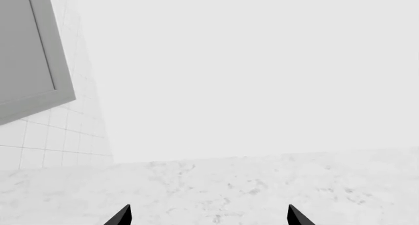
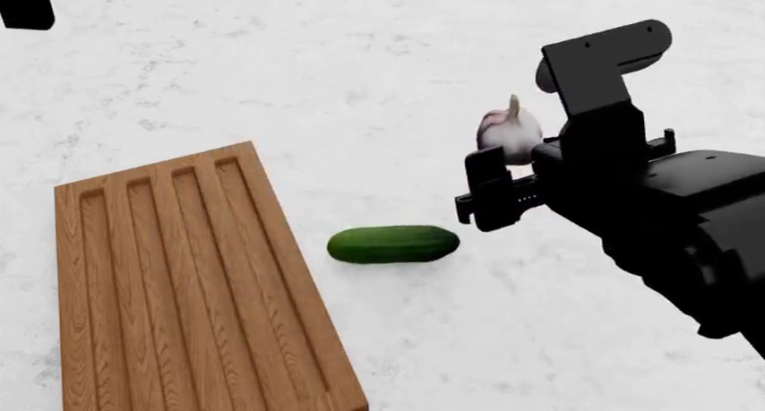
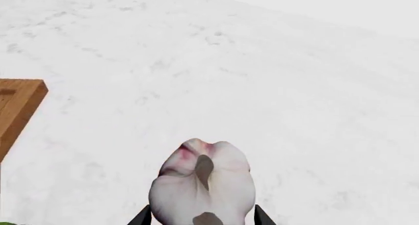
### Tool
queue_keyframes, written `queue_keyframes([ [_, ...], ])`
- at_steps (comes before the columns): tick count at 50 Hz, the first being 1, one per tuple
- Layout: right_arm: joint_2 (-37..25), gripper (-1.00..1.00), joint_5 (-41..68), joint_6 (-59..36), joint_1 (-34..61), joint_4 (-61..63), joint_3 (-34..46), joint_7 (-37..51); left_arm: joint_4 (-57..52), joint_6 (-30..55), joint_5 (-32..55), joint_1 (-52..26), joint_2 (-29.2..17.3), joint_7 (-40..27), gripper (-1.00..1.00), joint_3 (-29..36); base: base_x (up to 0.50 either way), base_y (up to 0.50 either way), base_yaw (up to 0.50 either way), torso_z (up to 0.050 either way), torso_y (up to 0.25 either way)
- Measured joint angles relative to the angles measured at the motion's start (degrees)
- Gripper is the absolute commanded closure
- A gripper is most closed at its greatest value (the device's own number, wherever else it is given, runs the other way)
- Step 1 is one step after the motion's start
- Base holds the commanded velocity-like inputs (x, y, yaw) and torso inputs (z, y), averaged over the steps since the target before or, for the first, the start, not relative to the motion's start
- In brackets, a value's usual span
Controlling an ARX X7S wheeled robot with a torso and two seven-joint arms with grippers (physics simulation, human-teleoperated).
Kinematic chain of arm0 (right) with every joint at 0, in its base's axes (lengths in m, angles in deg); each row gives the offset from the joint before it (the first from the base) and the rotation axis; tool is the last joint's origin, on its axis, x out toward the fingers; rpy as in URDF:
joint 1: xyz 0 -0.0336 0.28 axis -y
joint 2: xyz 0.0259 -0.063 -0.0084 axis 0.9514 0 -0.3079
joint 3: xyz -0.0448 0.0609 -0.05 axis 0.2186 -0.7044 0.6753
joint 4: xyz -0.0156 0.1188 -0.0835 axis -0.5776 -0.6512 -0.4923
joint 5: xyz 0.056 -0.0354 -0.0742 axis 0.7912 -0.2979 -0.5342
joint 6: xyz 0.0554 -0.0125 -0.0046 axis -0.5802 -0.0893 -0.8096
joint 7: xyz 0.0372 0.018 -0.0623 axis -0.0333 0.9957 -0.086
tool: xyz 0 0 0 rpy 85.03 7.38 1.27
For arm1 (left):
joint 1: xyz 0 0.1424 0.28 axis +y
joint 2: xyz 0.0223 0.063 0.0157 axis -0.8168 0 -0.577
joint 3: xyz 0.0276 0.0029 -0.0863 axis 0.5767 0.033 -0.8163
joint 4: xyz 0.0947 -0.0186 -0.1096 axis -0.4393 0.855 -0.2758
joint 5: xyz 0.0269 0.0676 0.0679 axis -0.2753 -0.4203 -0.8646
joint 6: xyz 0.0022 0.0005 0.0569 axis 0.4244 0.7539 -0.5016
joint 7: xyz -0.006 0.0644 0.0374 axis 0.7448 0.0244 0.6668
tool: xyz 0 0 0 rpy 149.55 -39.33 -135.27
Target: Clear the non-vegetable object off the cutting board and place the vegetables onto it.
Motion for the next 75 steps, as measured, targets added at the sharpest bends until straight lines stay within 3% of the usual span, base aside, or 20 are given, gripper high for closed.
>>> queue_keyframes([
  [18,-4.9,1.0,0.9,2.5,-4.6,-0.9,-1.4,6.5,2.1,-1.5,-0.2,-0.6,0.8,0.0,-1.0,1.1,0.0,0.0,0.0,0.0,0.0],
  [35,-5.4,1.0,1.5,4.4,-9.4,-4.2,-1.5,7.5,3.2,-2.8,-0.2,-0.3,0.6,0.0,-1.0,1.1,0.0,0.0,0.0,0.0,0.001],
  [36,-5.5,-1.0,1.5,4.4,-9.6,-4.2,-1.5,7.6,3.2,-2.8,-0.1,-0.3,0.5,0.0,-1.0,1.0,0.0,0.0,0.0,0.0,0.0],
  [54,-9.7,-1.0,0.3,2.2,-6.6,4.2,-2.3,11.3,1.4,-1.9,0.8,0.5,0.2,-0.6,-1.0,-0.1,0.0,0.0,0.0,0.0,0.0],
  [67,-13.5,-1.0,0.1,-6.5,2.5,16.2,-1.8,12.4,0.9,-1.2,1.5,-0.1,0.2,-0.7,-1.0,-0.5,0.0,0.0,0.0,0.0,0.0],
  [75,-12.2,-1.0,-2.7,-13.8,10.5,21.4,0.6,8.4,0.8,-0.7,1.8,-0.5,0.0,-0.7,-1.0,-0.7,0.0,0.0,0.0,0.0,0.0],
])
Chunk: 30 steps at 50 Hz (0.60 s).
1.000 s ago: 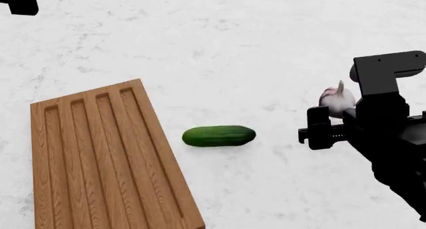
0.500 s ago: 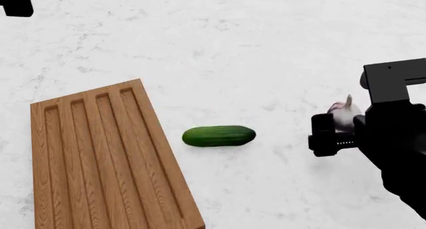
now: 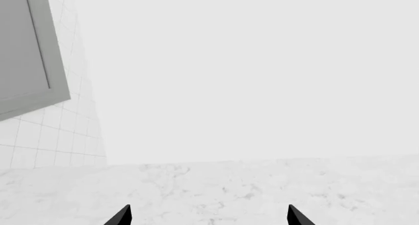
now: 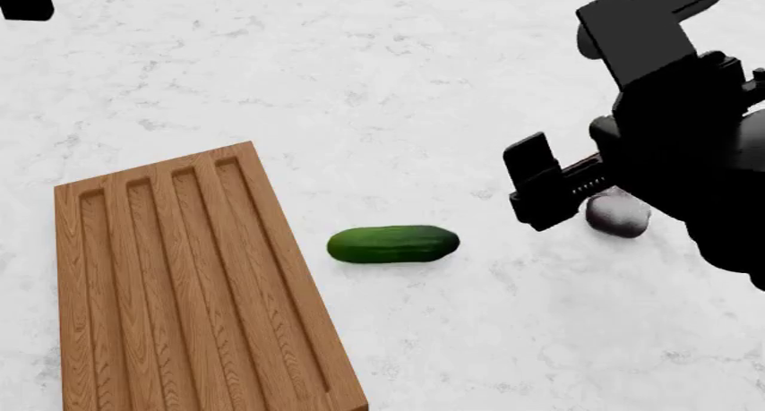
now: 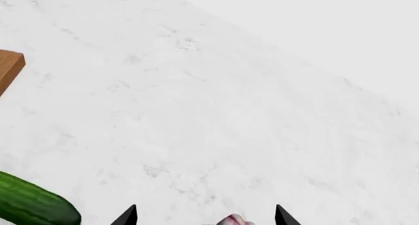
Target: Clear the non-vegetable object off the cutting board and place the vegetables onto it.
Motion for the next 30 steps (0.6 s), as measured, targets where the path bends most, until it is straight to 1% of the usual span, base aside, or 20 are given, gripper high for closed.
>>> queue_keyframes([
  [8,4.8,-1.0,-5.9,-5.5,7.3,-0.8,5.0,-9.0,-0.3,0.4,0.3,-0.2,-0.1,0.0,-1.0,-0.1,0.0,0.0,0.0,0.0,0.0],
  [16,11.5,-1.0,-12.7,-6.9,13.7,-7.9,10.1,-21.3,-0.8,0.9,0.7,-0.3,-0.3,-0.2,-1.0,-0.3,0.0,0.0,0.0,0.0,0.0],
  [23,19.0,-1.0,-18.6,-2.7,17.0,-19.8,13.4,-33.5,-1.7,1.5,1.0,-0.1,-0.7,-0.5,-1.0,-0.7,0.0,0.0,0.0,0.0,0.0],
  [30,26.8,-1.0,-23.2,3.5,17.3,-33.1,15.6,-45.0,-1.7,1.6,1.0,-0.1,-1.1,-0.6,-1.0,-1.0,0.0,0.0,0.0,0.0,0.0],
])
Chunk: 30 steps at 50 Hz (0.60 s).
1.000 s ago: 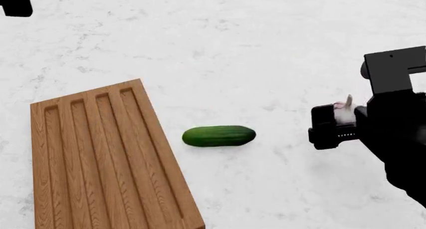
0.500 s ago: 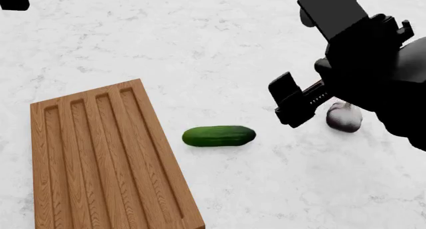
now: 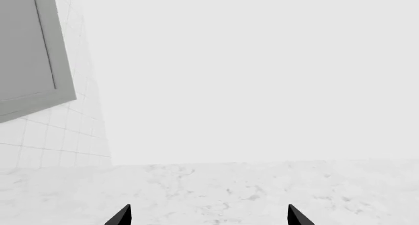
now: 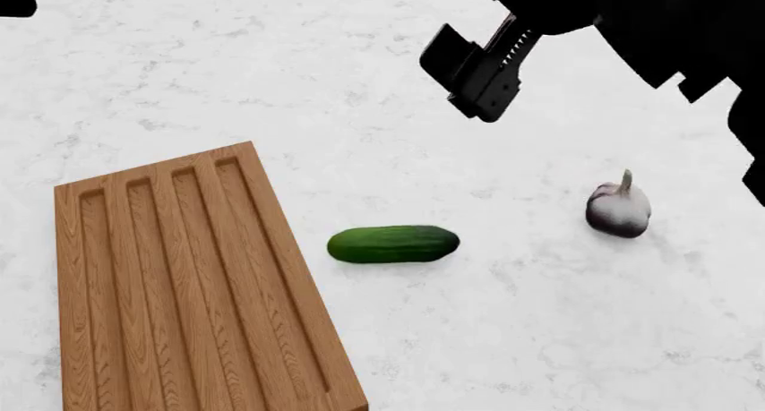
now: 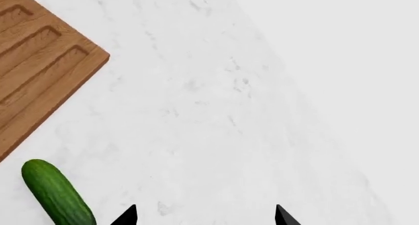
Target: Clear the non-vegetable object off the cutting board and place the vegetables onto it.
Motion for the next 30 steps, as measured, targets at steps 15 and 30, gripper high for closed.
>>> queue_keyframes([
  [15,5.2,-1.0,-3.3,4.7,-1.1,-5.7,2.8,-12.4,-0.4,0.3,0.1,-0.2,-0.5,-0.5,-1.0,-0.2,0.0,0.0,0.0,0.0,0.0],
  [30,7.1,-1.0,-4.6,7.7,-3.9,-7.1,3.8,-16.5,-0.5,0.5,0.1,-0.9,-0.9,-0.8,-1.0,0.0,0.0,0.0,0.0,0.0,0.0],
])
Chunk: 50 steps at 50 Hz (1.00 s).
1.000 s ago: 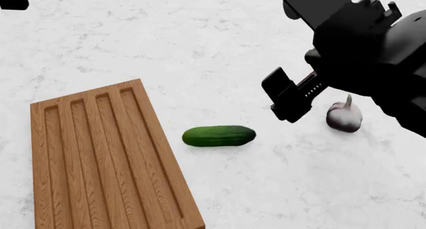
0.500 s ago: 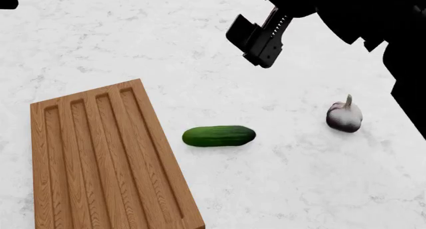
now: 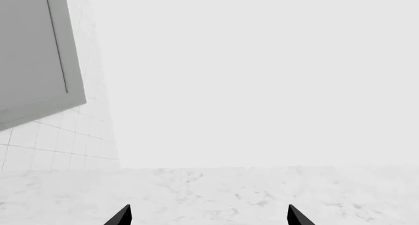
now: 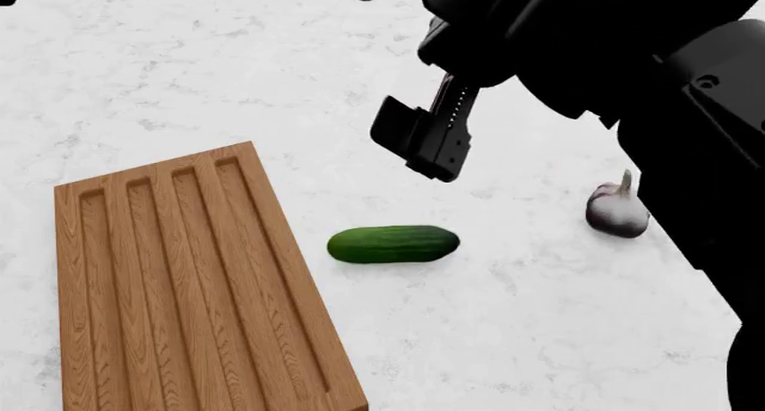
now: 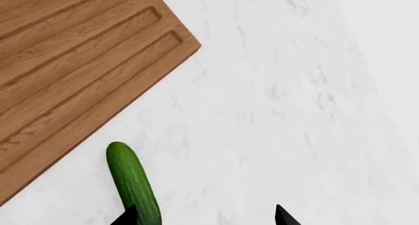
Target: Clear the non-vegetable object off the cutting board and place the vegetables onto it.
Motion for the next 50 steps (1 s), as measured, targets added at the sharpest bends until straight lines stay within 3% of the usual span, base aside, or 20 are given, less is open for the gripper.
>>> queue_keyframes([
  [10,2.5,-1.0,-2.2,6.8,-2.9,-5.1,-0.3,0.0,0.0,-0.2,-0.1,0.1,-0.4,-0.2,-1.0,0.0,0.0,0.0,0.0,0.0,0.0],
  [21,1.9,-1.0,-3.3,11.1,-4.8,-2.6,-0.6,2.0,-1.1,0.6,0.3,0.4,-0.9,-0.6,-1.0,-0.4,0.0,0.0,0.0,0.0,0.0],
  [39,-0.8,-1.0,-2.4,10.0,-6.4,5.1,0.1,1.7,-2.2,2.1,0.8,-0.5,-1.3,-1.3,-1.0,-0.7,0.0,0.0,0.0,0.0,0.0],
  [50,2.4,-1.0,-2.2,12.5,-9.0,-3.0,-0.5,-3.0,-2.9,3.5,0.9,-2.3,-1.6,-1.6,-1.0,-0.1,0.0,0.0,0.0,0.0,0.0],
])
